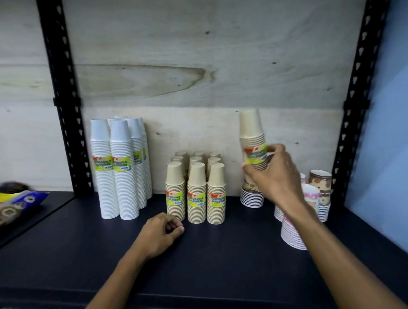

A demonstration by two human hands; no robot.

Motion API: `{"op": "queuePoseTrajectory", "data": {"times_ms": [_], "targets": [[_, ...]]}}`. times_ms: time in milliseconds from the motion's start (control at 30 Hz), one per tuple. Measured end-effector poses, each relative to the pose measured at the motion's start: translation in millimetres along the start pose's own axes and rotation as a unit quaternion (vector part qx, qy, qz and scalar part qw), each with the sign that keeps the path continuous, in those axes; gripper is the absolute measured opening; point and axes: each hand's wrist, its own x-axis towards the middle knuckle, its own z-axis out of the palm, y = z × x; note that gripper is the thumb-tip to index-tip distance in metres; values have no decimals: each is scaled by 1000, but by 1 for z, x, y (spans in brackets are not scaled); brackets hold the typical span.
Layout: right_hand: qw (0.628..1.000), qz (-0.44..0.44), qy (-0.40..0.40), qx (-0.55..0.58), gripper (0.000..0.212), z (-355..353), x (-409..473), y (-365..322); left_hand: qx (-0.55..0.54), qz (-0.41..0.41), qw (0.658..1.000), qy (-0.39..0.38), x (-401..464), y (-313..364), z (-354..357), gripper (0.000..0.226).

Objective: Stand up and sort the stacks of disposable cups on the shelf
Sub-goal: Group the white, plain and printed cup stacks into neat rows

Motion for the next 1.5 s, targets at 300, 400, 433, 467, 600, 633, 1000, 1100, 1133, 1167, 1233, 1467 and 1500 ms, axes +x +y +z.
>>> {"op": "queuePoseTrajectory", "data": {"times_ms": [300,400,433,467,600,633,1000,1100,1133,1167,1233,1467,1500], "targets": [[980,53,-191,31,65,77,-69,-7,-27,-1,1000,16,2,-1,1,4],[972,63,-222,40,68,89,-78,-5,-31,-1,999,16,2,-2,1,2],[971,65,-225,40,68,92,-80,-5,-31,-3,999,16,2,-3,1,3],[971,67,-225,40,69,96,-81,-5,-32,-5,999,17,2,-3,1,3],[974,62,-216,41,69,105,-84,-6,-32,-8,999,15,3,-4,2,5],[974,57,-213,43,70,107,-86,-7,-33,-9,999,15,3,-4,2,5],[923,102,-306,210,55,113,-85,29,-114,29,993,-17,1,0,-1,24],[913,120,-309,239,54,116,-85,27,-137,34,990,-23,0,0,-1,29],[910,126,-308,250,55,117,-85,26,-144,32,989,-23,0,0,-1,29],[907,130,-307,257,56,118,-85,25,-150,29,988,-23,0,0,-1,29],[904,135,-308,265,58,120,-86,24,-154,29,987,-21,0,0,-2,28],[931,151,-240,228,42,103,-80,35,-160,-13,981,104,-2,1,-4,18],[948,135,-221,187,45,100,-78,38,-162,-19,978,132,-2,0,-5,24]]}}
